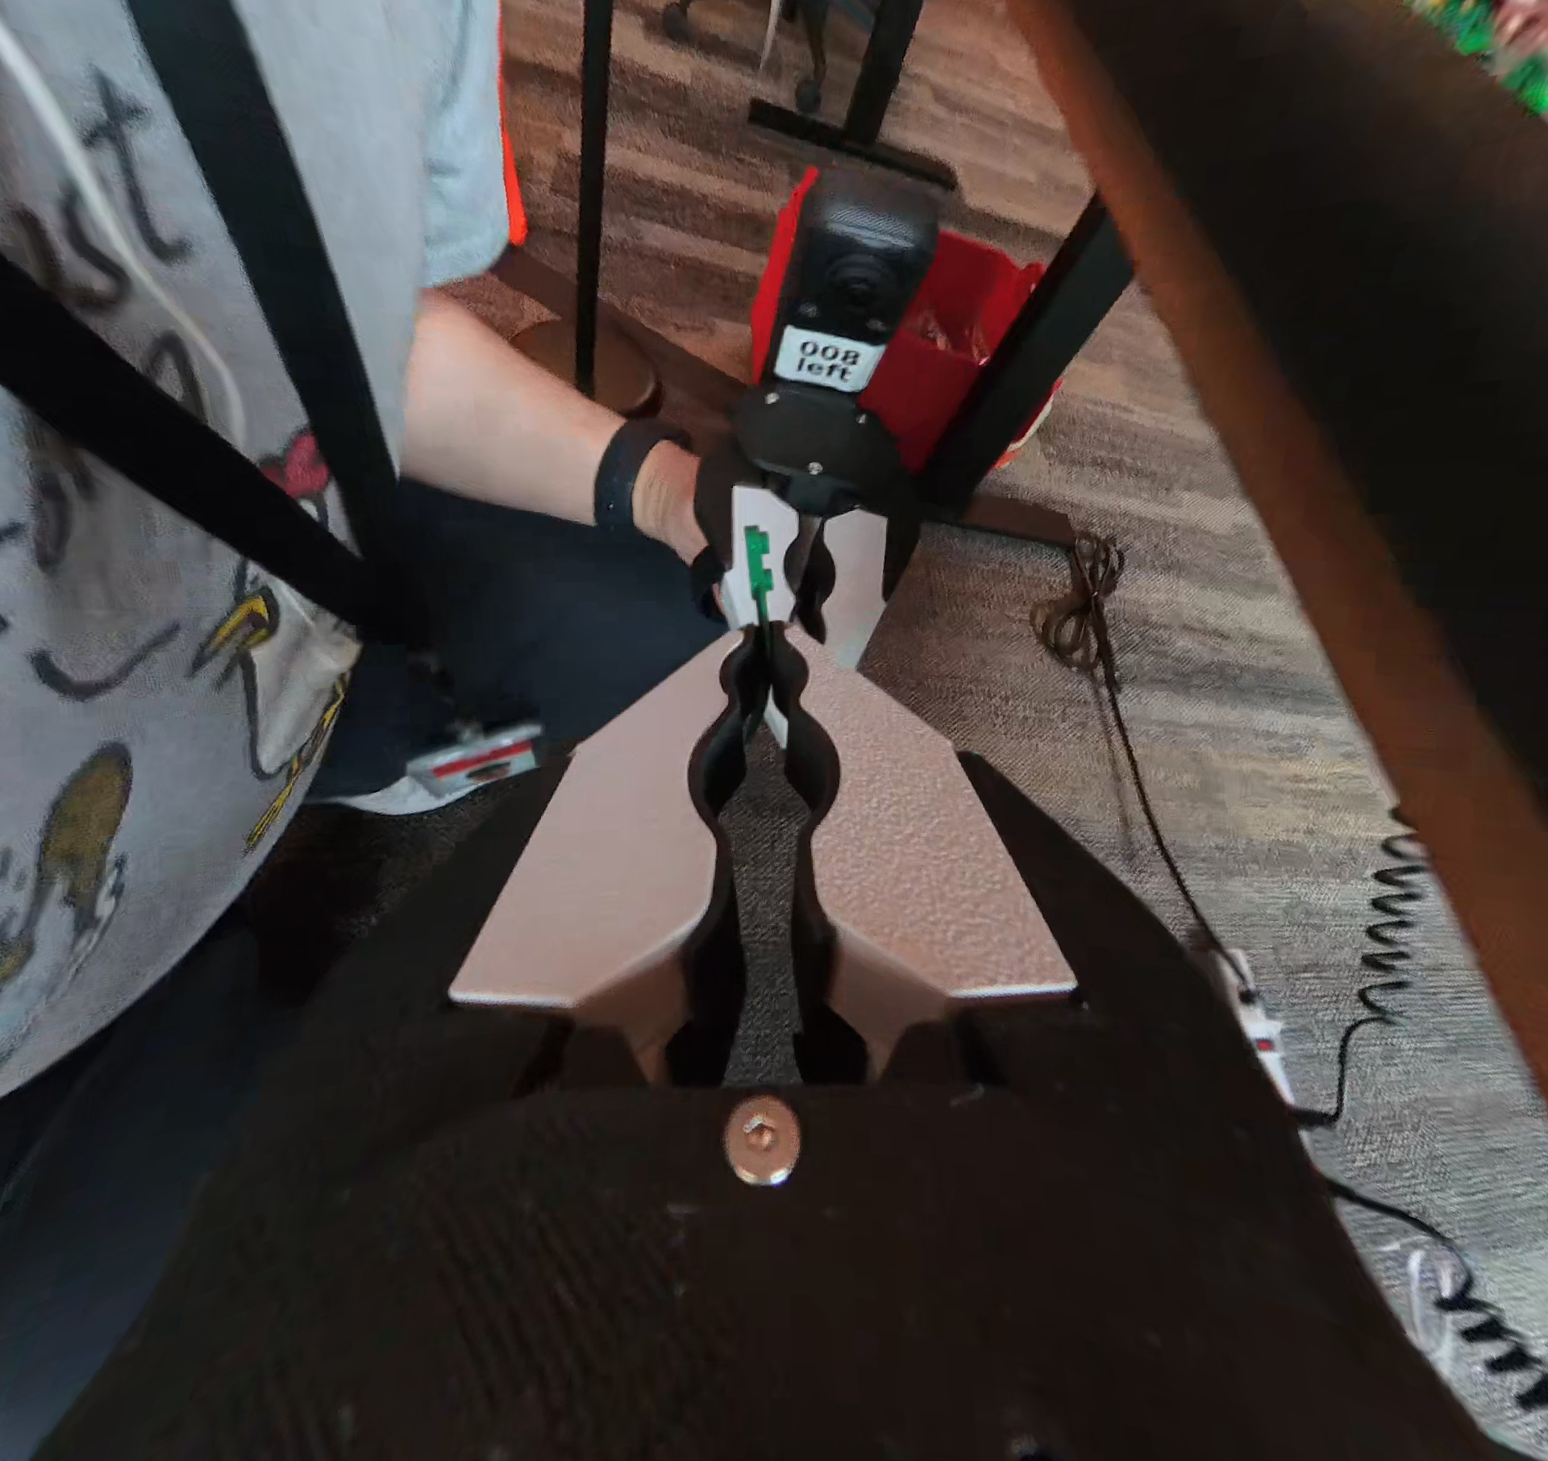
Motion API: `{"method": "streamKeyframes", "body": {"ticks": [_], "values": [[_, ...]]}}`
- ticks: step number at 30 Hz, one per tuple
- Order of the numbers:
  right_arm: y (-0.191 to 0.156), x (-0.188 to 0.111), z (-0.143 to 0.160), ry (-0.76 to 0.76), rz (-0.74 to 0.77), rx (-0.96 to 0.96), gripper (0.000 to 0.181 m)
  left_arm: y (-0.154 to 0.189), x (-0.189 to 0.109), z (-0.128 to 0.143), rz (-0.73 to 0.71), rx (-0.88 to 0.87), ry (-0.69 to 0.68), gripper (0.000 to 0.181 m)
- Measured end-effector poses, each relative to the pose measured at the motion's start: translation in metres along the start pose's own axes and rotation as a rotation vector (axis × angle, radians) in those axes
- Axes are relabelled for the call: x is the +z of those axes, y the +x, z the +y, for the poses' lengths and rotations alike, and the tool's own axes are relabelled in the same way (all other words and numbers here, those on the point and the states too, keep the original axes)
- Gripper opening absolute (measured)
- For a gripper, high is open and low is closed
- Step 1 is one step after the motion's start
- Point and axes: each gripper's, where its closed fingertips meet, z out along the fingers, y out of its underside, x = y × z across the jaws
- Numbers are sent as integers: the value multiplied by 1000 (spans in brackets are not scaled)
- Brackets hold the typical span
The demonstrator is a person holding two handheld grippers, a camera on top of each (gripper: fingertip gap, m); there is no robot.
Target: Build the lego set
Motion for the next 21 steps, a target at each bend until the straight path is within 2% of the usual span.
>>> {"method": "streamKeyframes", "body": {"ticks": [4,7,9,13,17,21], "values": [[11,8,-32,20,66,-1,0,-4,3,-24,-75,43,2,0],[19,17,-65,59,80,52,1,-18,1,-53,-204,60,83,0],[25,21,-86,44,73,53,1,-23,-7,-77,-290,69,156,0],[39,18,-125,71,19,62,0,-23,-27,-103,-428,82,126,0],[56,9,-164,144,22,104,0,-23,-53,-142,-591,21,166,0],[70,-5,-197,172,48,161,0,-8,-80,-182,-723,15,73,0]]}}
